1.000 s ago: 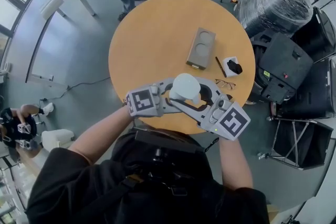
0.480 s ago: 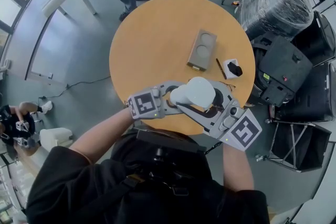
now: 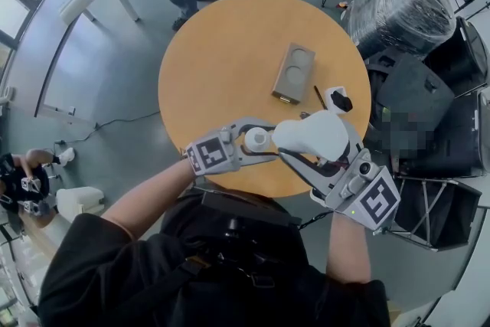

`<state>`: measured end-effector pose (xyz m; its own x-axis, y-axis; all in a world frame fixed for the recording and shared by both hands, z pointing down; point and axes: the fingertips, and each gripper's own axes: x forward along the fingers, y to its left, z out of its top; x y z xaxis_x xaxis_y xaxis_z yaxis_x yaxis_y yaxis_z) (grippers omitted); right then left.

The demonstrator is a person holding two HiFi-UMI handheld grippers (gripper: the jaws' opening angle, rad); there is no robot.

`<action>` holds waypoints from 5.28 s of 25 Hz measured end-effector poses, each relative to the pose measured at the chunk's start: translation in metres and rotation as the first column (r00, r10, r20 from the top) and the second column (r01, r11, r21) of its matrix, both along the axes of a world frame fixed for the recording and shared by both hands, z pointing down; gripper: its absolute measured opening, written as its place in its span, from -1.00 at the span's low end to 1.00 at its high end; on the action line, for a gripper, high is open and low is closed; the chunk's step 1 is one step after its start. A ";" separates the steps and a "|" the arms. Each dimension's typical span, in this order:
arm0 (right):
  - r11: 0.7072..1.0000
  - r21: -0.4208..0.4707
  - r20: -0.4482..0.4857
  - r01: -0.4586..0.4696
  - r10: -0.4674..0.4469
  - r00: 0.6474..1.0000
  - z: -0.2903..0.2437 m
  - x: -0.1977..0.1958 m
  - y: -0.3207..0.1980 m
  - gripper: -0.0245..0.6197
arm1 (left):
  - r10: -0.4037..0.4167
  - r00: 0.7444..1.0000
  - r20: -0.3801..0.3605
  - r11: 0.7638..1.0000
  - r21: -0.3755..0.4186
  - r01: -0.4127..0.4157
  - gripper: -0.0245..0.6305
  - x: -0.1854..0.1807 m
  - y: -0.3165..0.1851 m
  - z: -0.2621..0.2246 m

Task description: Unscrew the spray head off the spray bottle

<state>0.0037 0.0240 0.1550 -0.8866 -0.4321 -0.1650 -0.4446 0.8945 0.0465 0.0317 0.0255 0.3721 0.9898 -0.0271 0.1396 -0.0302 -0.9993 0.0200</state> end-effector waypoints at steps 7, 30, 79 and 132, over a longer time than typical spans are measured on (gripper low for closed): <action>0.994 -0.017 -0.004 -0.109 0.109 0.994 0.015 0.035 -0.020 -0.18 | -0.117 0.993 -0.023 0.992 0.049 0.118 -0.04 -0.012 -0.015 0.007; 0.853 -0.449 -0.323 -0.265 0.122 0.938 0.271 0.052 -0.076 -0.18 | -0.224 0.971 -0.085 0.974 0.013 0.226 -0.04 -0.023 -0.062 0.054; 0.560 -0.719 -0.475 -0.411 0.035 0.879 0.688 0.054 -0.155 -0.15 | -0.330 0.937 0.116 0.942 -0.030 0.336 -0.03 0.013 -0.169 0.422; 0.804 -0.529 -0.321 -0.270 0.105 0.941 0.390 0.014 -0.070 0.15 | -0.400 0.913 0.085 0.912 -0.068 0.405 0.01 -0.052 -0.078 0.149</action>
